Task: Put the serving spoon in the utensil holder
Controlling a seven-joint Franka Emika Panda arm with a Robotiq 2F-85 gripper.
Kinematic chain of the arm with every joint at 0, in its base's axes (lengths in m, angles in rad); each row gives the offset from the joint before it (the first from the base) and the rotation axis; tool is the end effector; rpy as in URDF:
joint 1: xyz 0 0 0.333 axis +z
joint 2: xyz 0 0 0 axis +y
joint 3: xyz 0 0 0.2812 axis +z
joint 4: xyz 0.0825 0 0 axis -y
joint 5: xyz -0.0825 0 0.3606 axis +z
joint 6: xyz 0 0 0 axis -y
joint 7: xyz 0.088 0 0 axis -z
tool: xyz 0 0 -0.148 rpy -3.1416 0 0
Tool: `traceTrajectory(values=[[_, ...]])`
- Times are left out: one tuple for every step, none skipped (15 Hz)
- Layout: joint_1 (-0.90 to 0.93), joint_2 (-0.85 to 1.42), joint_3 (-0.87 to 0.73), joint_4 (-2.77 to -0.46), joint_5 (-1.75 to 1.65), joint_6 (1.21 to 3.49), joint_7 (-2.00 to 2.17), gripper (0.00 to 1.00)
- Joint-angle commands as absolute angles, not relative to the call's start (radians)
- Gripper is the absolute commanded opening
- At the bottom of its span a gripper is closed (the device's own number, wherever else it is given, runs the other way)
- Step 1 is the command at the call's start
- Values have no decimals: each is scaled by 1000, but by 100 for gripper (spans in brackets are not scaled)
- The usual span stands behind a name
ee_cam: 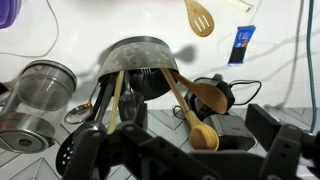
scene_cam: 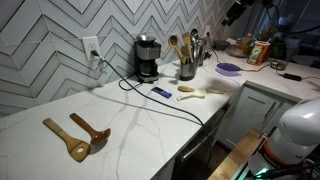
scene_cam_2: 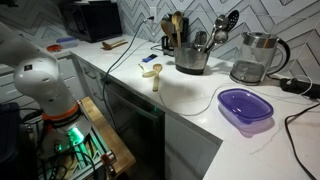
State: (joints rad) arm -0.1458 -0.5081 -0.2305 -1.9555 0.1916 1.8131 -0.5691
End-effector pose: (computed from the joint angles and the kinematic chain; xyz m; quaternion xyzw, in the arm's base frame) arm 0.3924 -0.1535 0.6365 -0.9688 -0.0915 -0.2231 0.0570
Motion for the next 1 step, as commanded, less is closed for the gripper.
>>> traceTrajectory(values=[[-112,-508,-254,-1951,176,1812,-558,100]])
